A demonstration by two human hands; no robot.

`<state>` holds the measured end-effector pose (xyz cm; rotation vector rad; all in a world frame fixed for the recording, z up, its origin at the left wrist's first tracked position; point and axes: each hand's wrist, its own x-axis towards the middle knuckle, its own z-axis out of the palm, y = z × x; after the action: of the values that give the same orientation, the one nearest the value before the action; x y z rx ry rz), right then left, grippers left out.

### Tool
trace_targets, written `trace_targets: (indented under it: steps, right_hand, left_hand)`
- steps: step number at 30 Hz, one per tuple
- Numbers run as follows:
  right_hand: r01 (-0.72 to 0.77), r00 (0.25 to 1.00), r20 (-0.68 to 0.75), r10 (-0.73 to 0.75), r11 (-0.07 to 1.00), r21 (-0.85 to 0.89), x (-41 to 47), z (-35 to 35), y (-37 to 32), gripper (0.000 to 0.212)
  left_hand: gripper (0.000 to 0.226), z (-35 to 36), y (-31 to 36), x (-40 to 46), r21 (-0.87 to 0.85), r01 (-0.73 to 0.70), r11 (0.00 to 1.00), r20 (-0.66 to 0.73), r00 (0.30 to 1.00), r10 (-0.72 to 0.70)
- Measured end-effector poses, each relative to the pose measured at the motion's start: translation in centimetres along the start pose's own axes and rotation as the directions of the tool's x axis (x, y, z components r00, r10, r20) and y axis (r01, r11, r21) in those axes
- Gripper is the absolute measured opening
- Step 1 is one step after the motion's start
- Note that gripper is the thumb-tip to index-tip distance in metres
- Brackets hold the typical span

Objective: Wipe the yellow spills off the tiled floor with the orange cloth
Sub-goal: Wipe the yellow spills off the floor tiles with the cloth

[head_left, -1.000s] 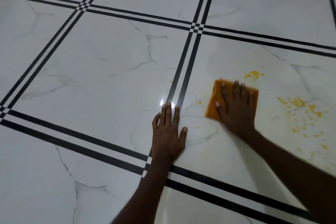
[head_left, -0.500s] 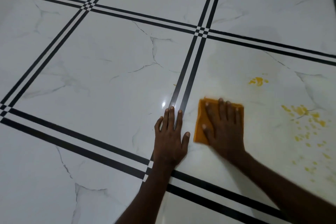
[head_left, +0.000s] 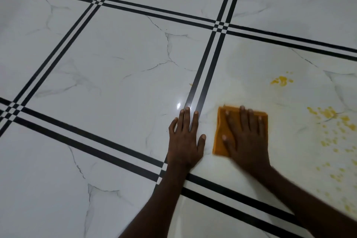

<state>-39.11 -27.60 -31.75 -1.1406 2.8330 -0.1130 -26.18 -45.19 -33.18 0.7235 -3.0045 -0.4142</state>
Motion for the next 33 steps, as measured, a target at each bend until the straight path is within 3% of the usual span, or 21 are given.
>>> trace_targets:
  steps: [4, 8, 12, 14, 18, 20, 25, 29, 31, 33]
  right_hand:
    - [0.127, 0.988, 0.082, -0.13, 0.991, 0.048, -9.2, 0.4, -0.4, 0.079]
    - [0.229, 0.97, 0.094, -0.226, 0.973, -0.021, 1.3, -0.1, 2.6, 0.077]
    - [0.015, 0.998, 0.067, -0.014, 1.0, -0.011, 9.1, -1.2, 3.9, 0.075]
    - [-0.062, 0.998, 0.032, 0.062, 0.998, -0.013, 5.9, -1.1, 1.9, 0.075]
    - [0.063, 0.998, 0.028, -0.064, 0.998, 0.027, -6.6, 0.0, 1.1, 0.077]
    - [0.025, 1.0, 0.015, -0.026, 0.999, 0.022, -10.3, -0.1, 3.6, 0.077]
    - [-0.176, 0.984, 0.006, 0.176, 0.984, -0.033, -11.7, -0.3, 8.6, 0.077]
    - [-0.301, 0.952, -0.063, 0.299, 0.953, -0.021, -9.9, -0.2, 6.4, 0.078]
    - [-0.198, 0.98, -0.034, 0.198, 0.98, -0.019, -9.6, 0.2, 3.5, 0.08]
    - [0.009, 1.0, -0.013, -0.009, 1.0, 0.024, -7.6, 0.4, 0.6, 0.079]
  left_hand:
    - [0.075, 0.0, 0.1, 0.0, 0.008, 0.014, 1.0, -0.001, 1.0, -0.014]
    - [0.074, 0.0, 0.1, 0.0, 0.035, 0.0, 0.999, -0.028, 1.0, 0.001]
    - [0.073, 0.1, 0.2, -0.2, 0.035, -0.002, 0.999, -0.045, 0.999, 0.003]
    - [0.072, -0.1, 0.2, -0.2, 0.038, -0.004, 0.999, -0.054, 0.999, 0.006]
    - [0.072, -0.4, 0.4, -0.4, 0.044, 0.003, 0.999, -0.046, 0.999, -0.001]
    - [0.071, -0.6, 0.6, -0.5, 0.056, 0.004, 0.998, -0.054, 0.999, -0.001]
    - [0.052, -2.0, -0.4, 3.1, 0.065, 0.065, 0.996, -0.176, 0.983, -0.053]
    - [0.062, -0.5, -1.7, 4.7, 0.137, 0.172, 0.976, -0.189, 0.971, -0.144]
    - [0.063, -0.2, -1.5, 4.6, 0.136, 0.158, 0.978, -0.162, 0.977, -0.136]
    - [0.064, -0.5, -1.4, 4.7, 0.138, 0.159, 0.978, -0.154, 0.978, -0.137]
